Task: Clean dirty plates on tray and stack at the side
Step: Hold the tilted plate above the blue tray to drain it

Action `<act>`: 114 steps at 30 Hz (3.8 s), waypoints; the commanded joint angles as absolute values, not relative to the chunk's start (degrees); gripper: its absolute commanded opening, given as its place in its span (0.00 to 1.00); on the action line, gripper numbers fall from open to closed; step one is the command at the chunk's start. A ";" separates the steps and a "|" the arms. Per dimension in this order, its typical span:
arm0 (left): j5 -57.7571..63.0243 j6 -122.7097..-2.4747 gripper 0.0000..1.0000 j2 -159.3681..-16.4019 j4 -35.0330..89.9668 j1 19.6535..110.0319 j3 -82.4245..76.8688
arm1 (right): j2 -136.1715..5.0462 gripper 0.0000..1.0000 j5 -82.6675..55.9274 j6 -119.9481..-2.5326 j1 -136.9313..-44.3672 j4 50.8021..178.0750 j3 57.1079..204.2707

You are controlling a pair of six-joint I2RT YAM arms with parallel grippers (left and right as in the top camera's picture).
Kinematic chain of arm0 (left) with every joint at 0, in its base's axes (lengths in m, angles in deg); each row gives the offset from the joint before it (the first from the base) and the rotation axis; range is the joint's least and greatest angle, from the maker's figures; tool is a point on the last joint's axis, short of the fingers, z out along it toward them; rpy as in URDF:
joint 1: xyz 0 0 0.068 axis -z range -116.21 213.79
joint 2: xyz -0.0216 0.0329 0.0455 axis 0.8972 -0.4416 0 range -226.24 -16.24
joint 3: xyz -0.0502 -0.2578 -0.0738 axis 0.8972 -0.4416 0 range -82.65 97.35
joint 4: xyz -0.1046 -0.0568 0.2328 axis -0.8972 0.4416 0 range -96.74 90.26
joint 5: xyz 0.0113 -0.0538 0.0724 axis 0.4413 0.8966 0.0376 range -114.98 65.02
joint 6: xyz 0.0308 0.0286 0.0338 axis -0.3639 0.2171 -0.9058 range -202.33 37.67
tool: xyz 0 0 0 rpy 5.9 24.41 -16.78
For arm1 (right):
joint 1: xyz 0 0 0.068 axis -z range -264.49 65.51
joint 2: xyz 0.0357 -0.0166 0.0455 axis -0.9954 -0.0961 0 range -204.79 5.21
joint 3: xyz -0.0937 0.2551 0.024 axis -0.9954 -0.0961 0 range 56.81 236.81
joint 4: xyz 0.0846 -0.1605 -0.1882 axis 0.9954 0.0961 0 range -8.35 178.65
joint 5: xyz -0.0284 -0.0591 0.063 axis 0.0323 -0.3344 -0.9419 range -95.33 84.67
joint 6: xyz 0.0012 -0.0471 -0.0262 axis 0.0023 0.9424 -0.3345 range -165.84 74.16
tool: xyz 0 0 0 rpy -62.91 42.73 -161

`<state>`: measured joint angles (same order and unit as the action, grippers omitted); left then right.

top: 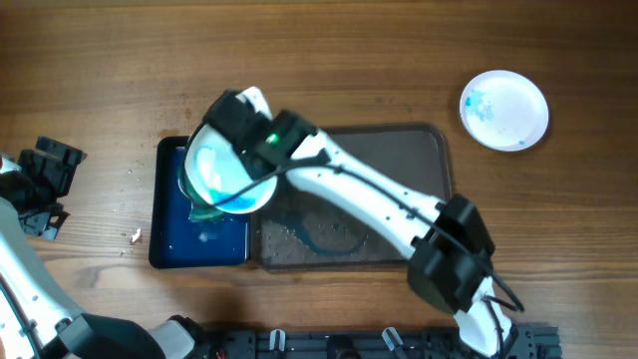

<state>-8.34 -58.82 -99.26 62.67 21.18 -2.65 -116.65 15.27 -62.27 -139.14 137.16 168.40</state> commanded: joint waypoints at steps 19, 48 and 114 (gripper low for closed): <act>-7.25 -58.23 1.00 -98.74 63.10 20.75 -1.25 | -117.44 0.04 59.34 -32.13 -151.58 122.12 169.96; -8.08 -58.06 1.00 -98.74 63.52 20.75 -1.25 | -117.44 0.04 63.66 -13.02 -155.14 106.97 169.96; -8.08 -58.06 1.00 -98.74 63.52 20.75 -1.25 | -117.44 0.04 62.07 -46.90 -154.20 117.23 169.96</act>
